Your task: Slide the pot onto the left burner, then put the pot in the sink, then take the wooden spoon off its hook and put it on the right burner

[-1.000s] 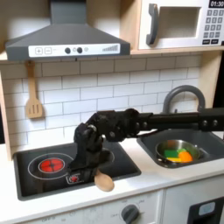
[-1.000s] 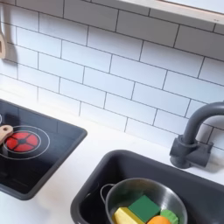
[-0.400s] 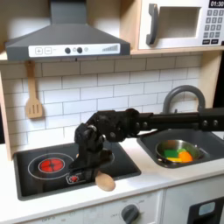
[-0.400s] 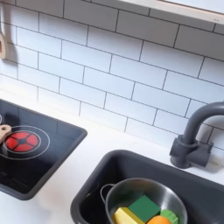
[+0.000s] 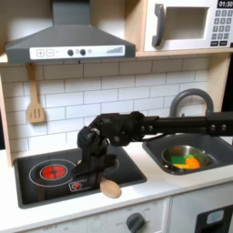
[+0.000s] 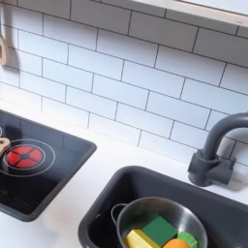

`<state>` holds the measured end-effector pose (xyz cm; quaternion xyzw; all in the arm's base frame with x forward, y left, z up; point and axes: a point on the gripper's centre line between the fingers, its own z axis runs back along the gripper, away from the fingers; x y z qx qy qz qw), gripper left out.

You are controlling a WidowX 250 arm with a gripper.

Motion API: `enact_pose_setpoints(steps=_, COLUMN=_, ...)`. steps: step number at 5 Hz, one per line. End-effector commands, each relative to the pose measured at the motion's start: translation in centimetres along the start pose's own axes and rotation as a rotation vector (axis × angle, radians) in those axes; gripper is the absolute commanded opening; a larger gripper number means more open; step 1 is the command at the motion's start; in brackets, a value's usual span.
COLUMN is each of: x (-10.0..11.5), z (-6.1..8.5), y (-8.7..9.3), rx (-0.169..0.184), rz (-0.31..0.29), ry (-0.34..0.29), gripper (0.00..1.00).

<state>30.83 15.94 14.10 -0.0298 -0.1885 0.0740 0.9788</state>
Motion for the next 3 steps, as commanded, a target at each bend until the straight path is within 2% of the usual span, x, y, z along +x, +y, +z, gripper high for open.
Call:
enact_pose_setpoints(steps=1, x=0.4, z=0.9, y=-0.3, rx=-0.017, rz=-0.008, ry=-0.012, gripper=0.0)
enact_pose_setpoints(steps=2, x=0.4, z=1.9, y=-0.3, rx=-0.02, rz=-0.026, ry=0.038, gripper=1.0)
enact_pose_setpoints(steps=3, x=1.0, z=2.4, y=-0.4, rx=-0.016, rz=-0.025, ry=0.005, gripper=1.0)
